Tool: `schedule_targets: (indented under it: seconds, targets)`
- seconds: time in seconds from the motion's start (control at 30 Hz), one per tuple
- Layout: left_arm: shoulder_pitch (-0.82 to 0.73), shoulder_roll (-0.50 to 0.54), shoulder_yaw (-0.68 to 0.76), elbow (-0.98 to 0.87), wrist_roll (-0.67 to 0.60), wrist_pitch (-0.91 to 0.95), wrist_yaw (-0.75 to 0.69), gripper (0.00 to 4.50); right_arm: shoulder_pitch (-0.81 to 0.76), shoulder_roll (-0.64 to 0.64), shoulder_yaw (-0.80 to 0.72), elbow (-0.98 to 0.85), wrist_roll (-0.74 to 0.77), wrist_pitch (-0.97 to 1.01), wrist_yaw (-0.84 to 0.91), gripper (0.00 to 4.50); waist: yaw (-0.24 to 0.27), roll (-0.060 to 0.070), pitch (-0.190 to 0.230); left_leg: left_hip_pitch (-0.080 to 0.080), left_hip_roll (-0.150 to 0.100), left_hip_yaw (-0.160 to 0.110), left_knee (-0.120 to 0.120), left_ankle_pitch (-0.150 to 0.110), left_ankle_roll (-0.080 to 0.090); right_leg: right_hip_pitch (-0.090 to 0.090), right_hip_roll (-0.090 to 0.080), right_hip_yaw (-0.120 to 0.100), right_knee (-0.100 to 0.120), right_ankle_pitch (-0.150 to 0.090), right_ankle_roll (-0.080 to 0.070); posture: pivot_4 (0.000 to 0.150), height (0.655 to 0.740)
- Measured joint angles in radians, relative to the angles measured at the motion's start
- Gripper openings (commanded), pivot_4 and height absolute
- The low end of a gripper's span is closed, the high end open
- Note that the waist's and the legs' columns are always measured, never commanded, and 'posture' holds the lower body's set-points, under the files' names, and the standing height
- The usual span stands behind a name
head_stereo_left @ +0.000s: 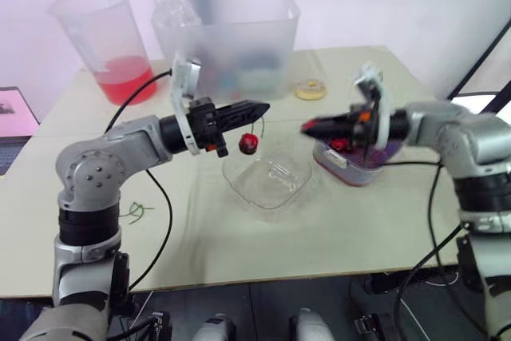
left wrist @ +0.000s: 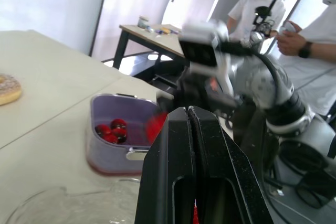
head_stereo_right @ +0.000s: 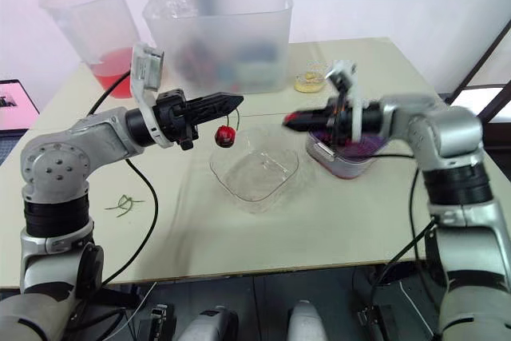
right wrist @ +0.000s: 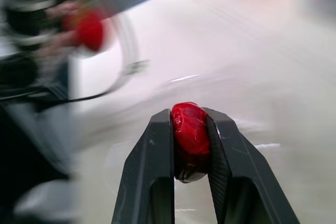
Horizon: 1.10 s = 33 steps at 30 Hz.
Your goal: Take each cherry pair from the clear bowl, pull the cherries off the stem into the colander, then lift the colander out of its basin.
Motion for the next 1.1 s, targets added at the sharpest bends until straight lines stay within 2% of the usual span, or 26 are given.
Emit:
schedule_targets:
  seconds: [0.17, 0.27, 0.47, 0.6, 0.7, 0.83, 0.97, 1.1]
  targets:
    - [0.002, -0.004, 0.003, -0.001, -0.001, -0.004, 0.019, 0.00, -0.024, -0.024, 0.104, 0.258, -0.239, -0.221, 0.010, 0.79, 0.002, 0.000, 0.000, 0.000, 0.000, 0.000, 0.000, 0.000, 0.000, 0.000, 0.000, 0.000, 0.000, 0.000, 0.000, 0.150, 0.7400]
    - [0.002, -0.011, 0.003, -0.001, -0.001, -0.013, 0.032, 0.00, -0.009, -0.024, 0.124, 0.335, -0.309, -0.281, 0.030, 1.59, 0.000, 0.000, 0.000, 0.000, 0.000, 0.001, 0.000, 0.000, 0.000, 0.000, 0.000, 0.000, 0.000, 0.000, 0.000, 0.150, 0.7400]
    - [0.002, -0.013, 0.003, 0.000, 0.004, -0.023, 0.047, 0.00, 0.003, -0.027, 0.100, 0.364, -0.349, -0.299, 0.057, 4.49, 0.000, 0.000, 0.000, 0.000, 0.000, 0.001, 0.000, 0.000, 0.000, 0.000, 0.000, 0.000, 0.000, 0.000, 0.000, 0.150, 0.7400]
    - [-0.001, -0.021, 0.004, 0.009, 0.007, -0.028, 0.063, 0.00, 0.008, -0.039, 0.043, 0.325, -0.328, -0.254, 0.058, 4.49, 0.003, 0.000, 0.000, 0.000, 0.000, 0.001, 0.000, 0.000, 0.000, 0.000, 0.000, 0.000, 0.000, 0.000, 0.000, 0.150, 0.7400]
    - [-0.015, -0.056, 0.009, 0.023, 0.002, -0.038, 0.088, 0.00, 0.036, 0.000, -0.073, 0.106, -0.150, -0.043, 0.074, 4.49, 0.000, 0.000, 0.000, 0.000, 0.001, 0.001, 0.001, 0.000, 0.000, 0.000, 0.000, 0.000, 0.000, 0.000, 0.000, 0.150, 0.7400]
    - [-0.034, -0.075, 0.009, 0.022, -0.026, -0.038, 0.108, 0.00, 0.129, 0.141, -0.153, -0.237, 0.111, 0.202, 0.035, 4.49, 0.000, 0.000, 0.000, 0.000, 0.002, 0.000, 0.001, 0.000, 0.000, 0.000, 0.001, 0.000, 0.000, 0.000, 0.000, 0.150, 0.7400]
    - [-0.034, -0.076, 0.009, 0.022, -0.041, -0.038, 0.120, 0.00, 0.159, 0.301, -0.199, -0.363, 0.281, 0.348, -0.102, 4.49, 0.006, 0.000, 0.000, 0.000, 0.000, -0.001, 0.001, 0.000, 0.000, 0.001, 0.000, 0.000, 0.001, 0.000, 0.000, 0.150, 0.7400]
    - [-0.034, -0.077, 0.009, 0.022, -0.048, -0.038, 0.130, 0.00, 0.163, 0.400, -0.234, -0.402, 0.364, 0.397, -0.221, 4.49, 0.007, 0.000, 0.000, 0.000, 0.000, -0.003, 0.001, 0.000, 0.000, 0.002, 0.000, -0.001, 0.001, 0.000, 0.000, 0.150, 0.7400]
